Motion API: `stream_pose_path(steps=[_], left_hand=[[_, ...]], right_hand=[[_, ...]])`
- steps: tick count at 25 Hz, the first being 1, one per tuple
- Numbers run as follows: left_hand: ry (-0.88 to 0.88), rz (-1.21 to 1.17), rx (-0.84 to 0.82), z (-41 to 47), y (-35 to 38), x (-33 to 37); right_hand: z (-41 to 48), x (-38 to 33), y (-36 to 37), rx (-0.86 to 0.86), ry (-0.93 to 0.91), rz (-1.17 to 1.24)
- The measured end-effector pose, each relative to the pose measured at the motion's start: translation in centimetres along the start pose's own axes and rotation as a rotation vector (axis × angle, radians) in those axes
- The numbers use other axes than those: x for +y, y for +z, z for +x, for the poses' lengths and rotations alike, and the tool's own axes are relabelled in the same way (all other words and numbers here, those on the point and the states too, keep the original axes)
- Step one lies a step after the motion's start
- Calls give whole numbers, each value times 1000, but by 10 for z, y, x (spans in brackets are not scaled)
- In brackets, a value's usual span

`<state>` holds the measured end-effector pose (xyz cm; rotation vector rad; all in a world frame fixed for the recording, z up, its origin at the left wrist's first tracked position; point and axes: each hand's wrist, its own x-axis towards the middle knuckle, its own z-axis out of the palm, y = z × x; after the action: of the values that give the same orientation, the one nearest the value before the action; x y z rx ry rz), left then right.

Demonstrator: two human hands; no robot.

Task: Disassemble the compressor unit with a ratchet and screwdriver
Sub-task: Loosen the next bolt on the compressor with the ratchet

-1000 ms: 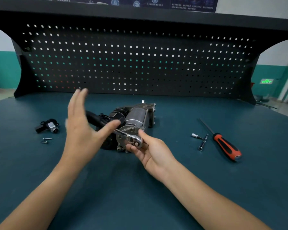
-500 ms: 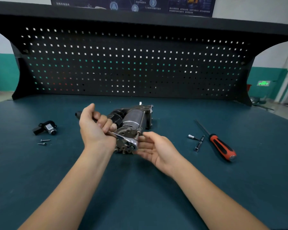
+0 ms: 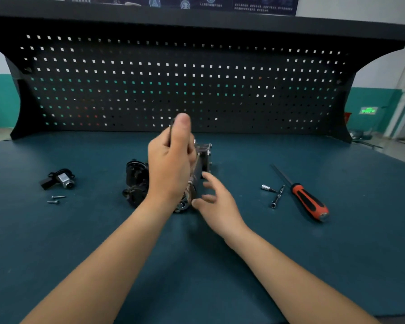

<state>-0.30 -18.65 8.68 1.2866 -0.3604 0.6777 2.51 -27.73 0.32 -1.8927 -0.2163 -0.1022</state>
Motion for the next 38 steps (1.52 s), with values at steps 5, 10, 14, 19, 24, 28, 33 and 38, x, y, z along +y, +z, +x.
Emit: stream_pose_path(steps=[5,10,14,19,24,28,33,38], left_hand=[[-327,-429,564,9,-37,-12],[-262,-312,451,11,-28,-12],[293,691,-483,-10,16,-9],[84,169,58,10,-12,-9],[-336,-293,532,12,-53,-27],[98,59,238,10,-26,-14],[646,725,-395,-14,1,-17],[393,326,-210,-7,-16,-16]], right_hand=[[4,10,8,-81,-314,-222],[8,12,10,-33,-301,-196],[6,16,6,-56,-294,-348],[6,10,6,-16,-313,-297],[6,7,5,-23,-271,-296],[8,-1,3,-5,-26,-147],[4,-12,-9,-58,294,342],[-3,-23,4,-279,387,519]])
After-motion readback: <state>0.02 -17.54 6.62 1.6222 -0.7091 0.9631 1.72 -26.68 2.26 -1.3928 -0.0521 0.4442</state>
